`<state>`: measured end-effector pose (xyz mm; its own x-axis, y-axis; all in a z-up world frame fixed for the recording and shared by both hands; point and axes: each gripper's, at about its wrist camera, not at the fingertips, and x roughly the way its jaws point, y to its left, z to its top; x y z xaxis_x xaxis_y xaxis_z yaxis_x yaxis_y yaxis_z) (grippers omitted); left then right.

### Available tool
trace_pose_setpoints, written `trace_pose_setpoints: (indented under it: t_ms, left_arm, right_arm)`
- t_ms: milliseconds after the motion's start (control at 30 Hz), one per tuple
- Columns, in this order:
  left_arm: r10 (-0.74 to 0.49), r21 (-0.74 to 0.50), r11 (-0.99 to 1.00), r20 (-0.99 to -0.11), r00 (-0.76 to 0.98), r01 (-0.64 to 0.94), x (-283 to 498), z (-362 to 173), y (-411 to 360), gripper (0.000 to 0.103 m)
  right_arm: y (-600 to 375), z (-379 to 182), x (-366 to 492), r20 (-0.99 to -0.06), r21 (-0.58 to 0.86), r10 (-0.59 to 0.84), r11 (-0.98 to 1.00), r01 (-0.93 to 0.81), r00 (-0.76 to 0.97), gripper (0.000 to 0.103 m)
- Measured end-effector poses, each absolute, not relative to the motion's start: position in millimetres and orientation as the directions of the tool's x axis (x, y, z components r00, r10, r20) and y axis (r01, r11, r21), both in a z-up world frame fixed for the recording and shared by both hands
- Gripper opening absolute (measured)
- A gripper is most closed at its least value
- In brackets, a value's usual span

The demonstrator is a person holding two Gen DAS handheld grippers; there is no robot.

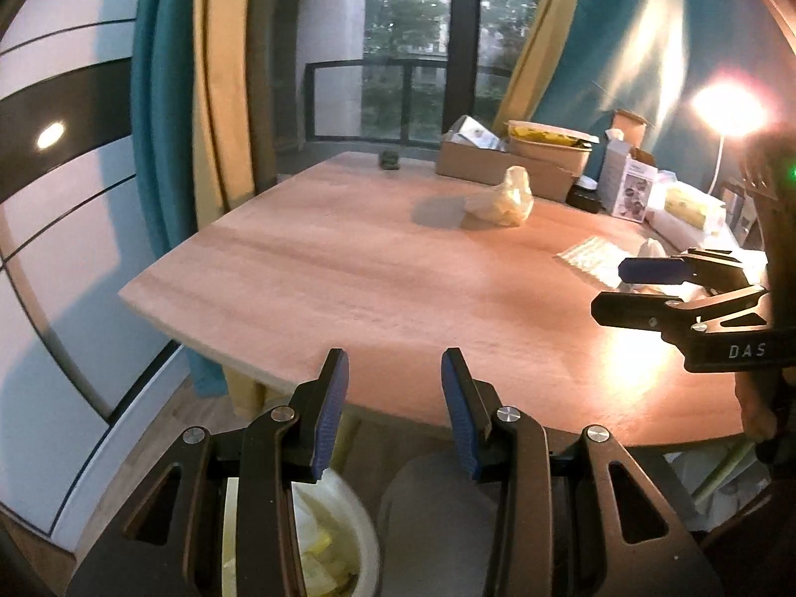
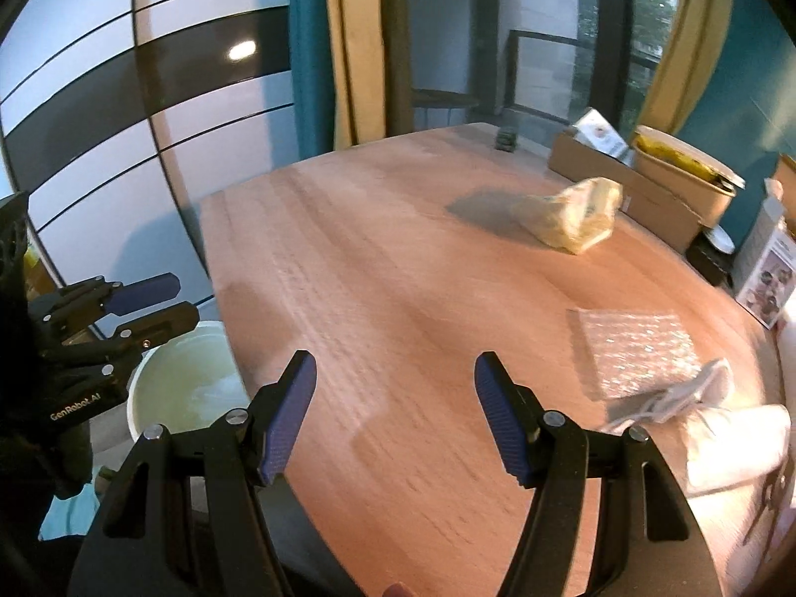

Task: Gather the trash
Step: 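Move both tools back over the table, then grasp the bubble wrap sheet with the left tool while the right tool grasps the white face mask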

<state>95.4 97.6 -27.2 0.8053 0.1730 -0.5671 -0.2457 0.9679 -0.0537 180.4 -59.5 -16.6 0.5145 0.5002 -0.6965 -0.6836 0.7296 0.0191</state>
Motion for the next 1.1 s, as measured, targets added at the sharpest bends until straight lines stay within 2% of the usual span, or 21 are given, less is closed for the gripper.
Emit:
trace_pose_setpoints:
  t_ms: [1100]
  left_arm:
    - [0.005, -0.012, 1.000, -0.590, 0.807, -0.015, 222.8, -3.6, 4.0, 0.041]
  right_arm:
    - [-201.0, -10.9, 265.6, -0.680, 0.031, 0.333, 0.903, -0.428, 0.654, 0.066]
